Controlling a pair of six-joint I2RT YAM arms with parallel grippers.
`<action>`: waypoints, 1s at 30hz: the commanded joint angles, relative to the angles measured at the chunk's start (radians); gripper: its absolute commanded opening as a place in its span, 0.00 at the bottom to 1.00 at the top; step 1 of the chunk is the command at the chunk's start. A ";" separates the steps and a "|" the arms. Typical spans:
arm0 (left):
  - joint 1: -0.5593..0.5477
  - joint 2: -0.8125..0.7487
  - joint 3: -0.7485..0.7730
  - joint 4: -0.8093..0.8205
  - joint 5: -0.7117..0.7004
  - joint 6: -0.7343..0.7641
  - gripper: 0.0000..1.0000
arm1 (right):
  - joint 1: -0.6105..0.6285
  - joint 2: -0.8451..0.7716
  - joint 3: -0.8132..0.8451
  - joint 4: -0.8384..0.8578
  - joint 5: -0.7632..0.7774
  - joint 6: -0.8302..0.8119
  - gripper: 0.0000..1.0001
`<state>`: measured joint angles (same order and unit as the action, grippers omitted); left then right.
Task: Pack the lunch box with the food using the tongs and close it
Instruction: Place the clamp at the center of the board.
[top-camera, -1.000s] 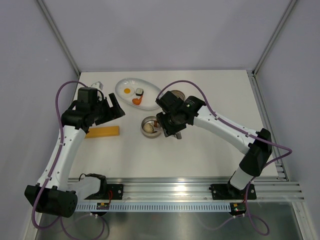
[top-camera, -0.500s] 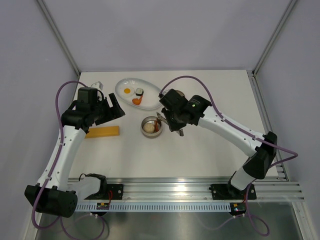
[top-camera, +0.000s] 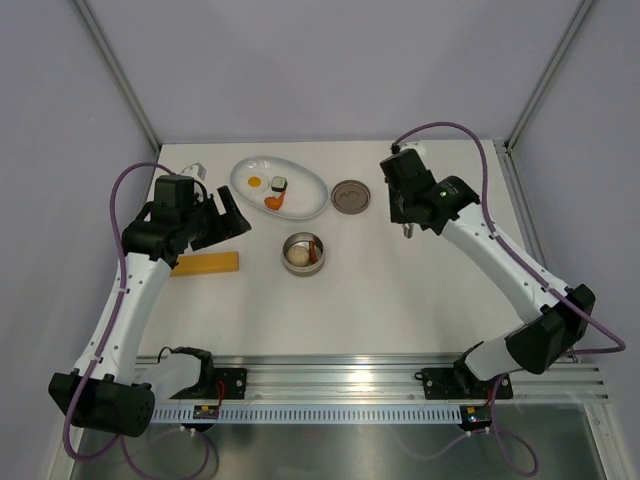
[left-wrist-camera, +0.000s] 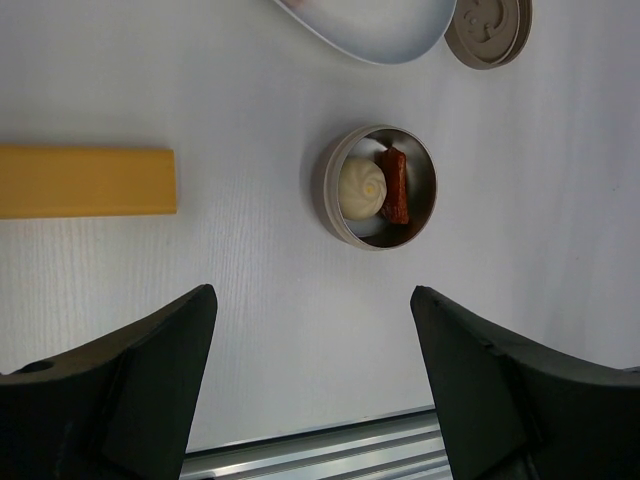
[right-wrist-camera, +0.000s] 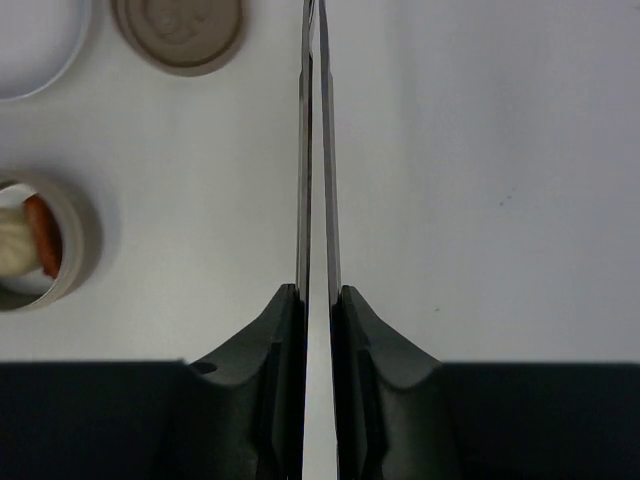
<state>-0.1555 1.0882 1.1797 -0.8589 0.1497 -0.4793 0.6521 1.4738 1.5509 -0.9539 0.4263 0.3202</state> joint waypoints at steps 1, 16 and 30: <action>0.005 -0.014 -0.011 0.052 0.031 -0.007 0.82 | -0.146 -0.058 -0.108 0.148 0.095 -0.041 0.18; 0.004 -0.002 -0.005 0.049 0.027 -0.019 0.82 | -0.391 0.039 -0.429 0.559 0.072 0.016 0.22; 0.005 -0.025 -0.011 0.032 -0.001 -0.010 0.82 | -0.462 0.198 -0.499 0.646 0.002 0.089 0.49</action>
<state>-0.1551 1.0882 1.1690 -0.8452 0.1574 -0.4911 0.2123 1.6585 1.0466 -0.3542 0.4416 0.3714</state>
